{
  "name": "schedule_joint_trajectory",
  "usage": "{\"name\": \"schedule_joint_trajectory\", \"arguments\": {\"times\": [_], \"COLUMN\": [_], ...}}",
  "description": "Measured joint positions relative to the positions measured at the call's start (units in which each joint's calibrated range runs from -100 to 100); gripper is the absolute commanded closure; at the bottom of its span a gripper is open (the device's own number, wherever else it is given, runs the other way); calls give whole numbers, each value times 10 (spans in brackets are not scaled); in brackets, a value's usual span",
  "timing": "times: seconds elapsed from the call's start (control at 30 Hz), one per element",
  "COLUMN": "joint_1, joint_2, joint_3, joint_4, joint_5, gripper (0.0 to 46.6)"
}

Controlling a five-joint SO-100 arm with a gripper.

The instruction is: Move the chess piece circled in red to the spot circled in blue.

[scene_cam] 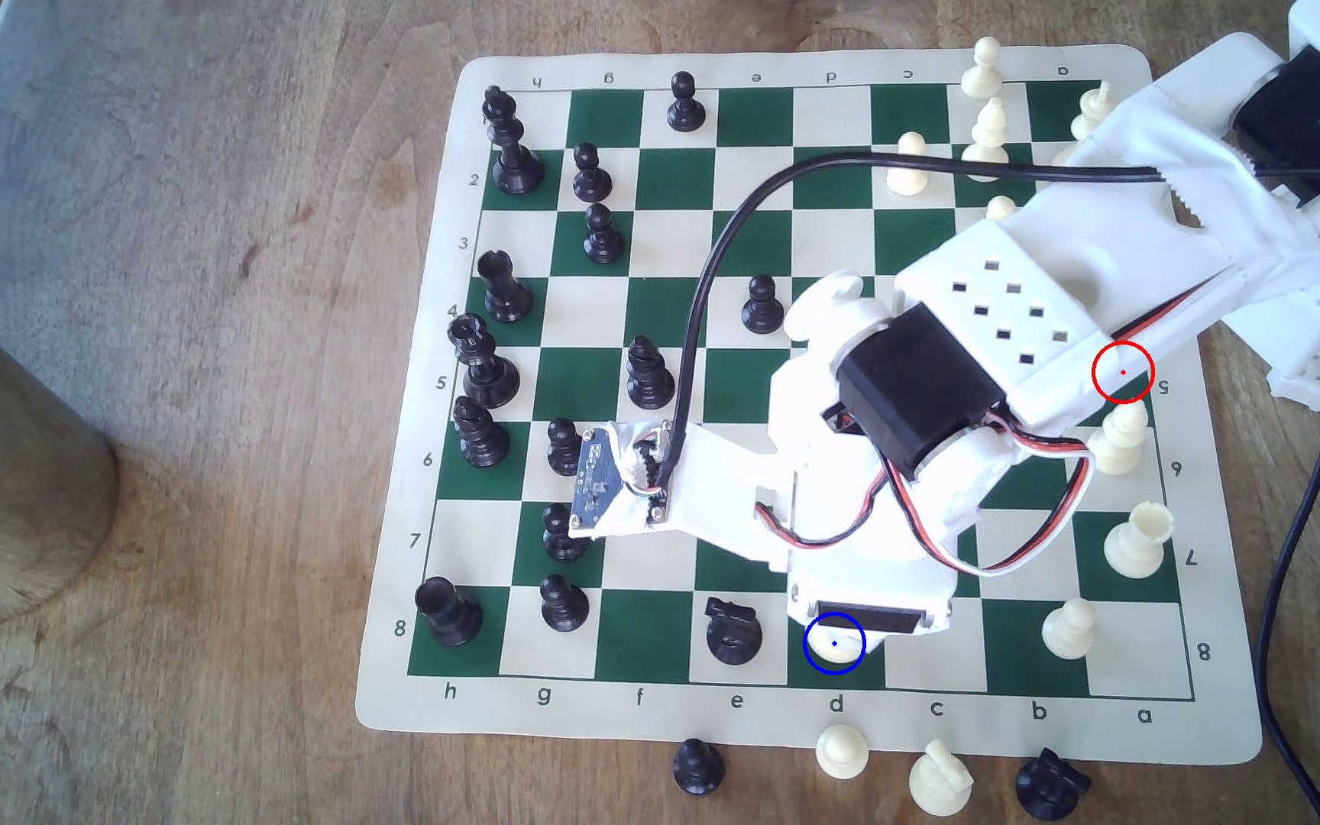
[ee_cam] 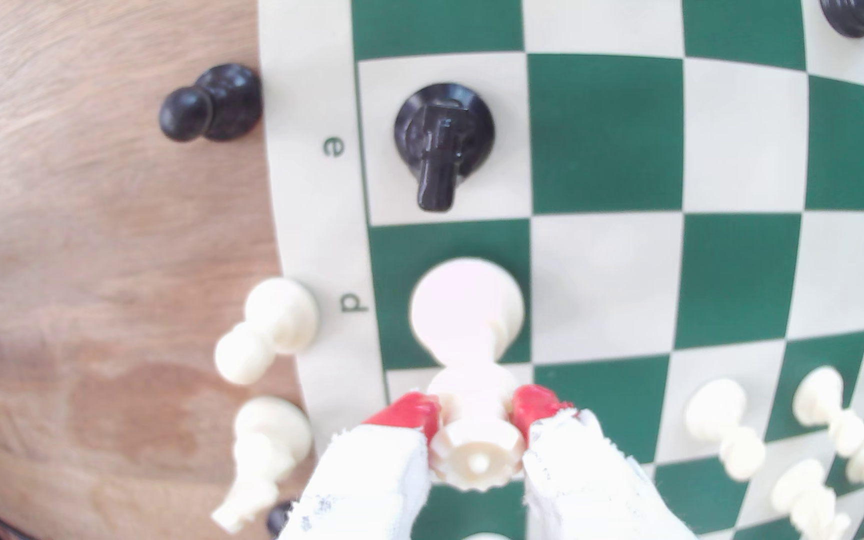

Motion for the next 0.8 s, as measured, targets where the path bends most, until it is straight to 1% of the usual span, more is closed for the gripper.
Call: {"name": "schedule_joint_trajectory", "arguments": {"times": [0.23,0.3,0.57,0.7,0.8], "joint_1": [-3,-3,-3,-3,-3], "joint_2": [0,0,0,0,0], "joint_3": [0,0,0,0,0], "joint_4": [0,-1,-1,-1,-1], "joint_5": [0,0,0,0,0], "gripper": [464,445,438,423,391]}}
